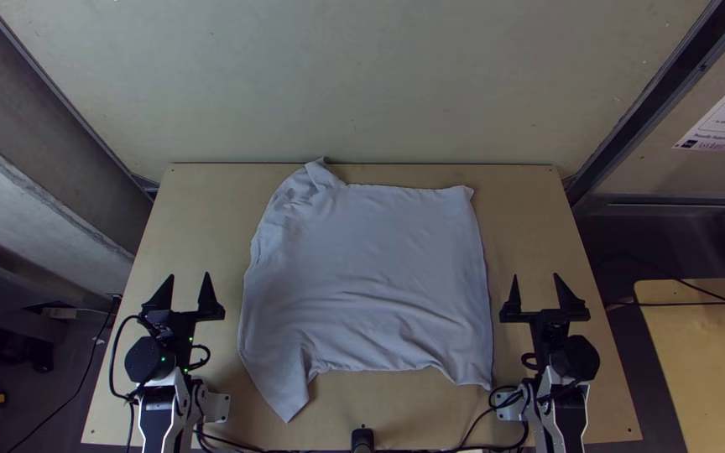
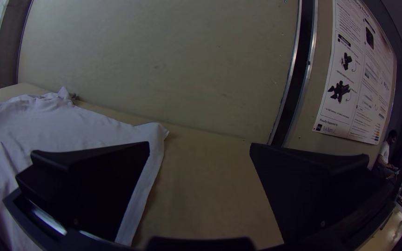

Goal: Fold the t-shirt

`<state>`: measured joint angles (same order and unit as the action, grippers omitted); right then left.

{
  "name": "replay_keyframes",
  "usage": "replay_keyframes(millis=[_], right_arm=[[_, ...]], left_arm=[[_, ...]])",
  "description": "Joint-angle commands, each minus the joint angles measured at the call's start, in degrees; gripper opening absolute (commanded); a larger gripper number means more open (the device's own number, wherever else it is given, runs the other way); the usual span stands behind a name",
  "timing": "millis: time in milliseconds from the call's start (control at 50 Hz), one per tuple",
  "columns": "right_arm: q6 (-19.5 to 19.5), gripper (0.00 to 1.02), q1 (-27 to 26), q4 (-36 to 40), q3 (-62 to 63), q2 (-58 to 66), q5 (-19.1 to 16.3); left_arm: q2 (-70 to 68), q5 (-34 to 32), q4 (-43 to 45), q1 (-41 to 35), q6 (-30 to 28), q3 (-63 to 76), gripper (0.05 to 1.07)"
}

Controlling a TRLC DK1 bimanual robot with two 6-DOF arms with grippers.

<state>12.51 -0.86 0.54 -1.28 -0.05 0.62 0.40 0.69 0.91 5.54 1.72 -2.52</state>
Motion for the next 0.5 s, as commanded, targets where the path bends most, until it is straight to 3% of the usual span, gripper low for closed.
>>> replay_keyframes(millis=[0, 340, 480], right_arm=[[1.0, 0.99, 0.2, 0.5, 0.8, -0.1, 0.3], [1.5, 0.99, -0.6, 0.5, 0.8, -0.1, 0.3], [3.5, 0.99, -1.2, 0.4, 0.8, -0.1, 0.3]], left_arm=[[-0.5, 0.0, -1.2, 0.3, 0.9, 2.3, 1.02], [-0.5, 0.0, -1.2, 0.2, 0.9, 2.3, 1.02], [-0.4, -0.1, -1.3, 0.0, 2.2, 2.3, 1.02]])
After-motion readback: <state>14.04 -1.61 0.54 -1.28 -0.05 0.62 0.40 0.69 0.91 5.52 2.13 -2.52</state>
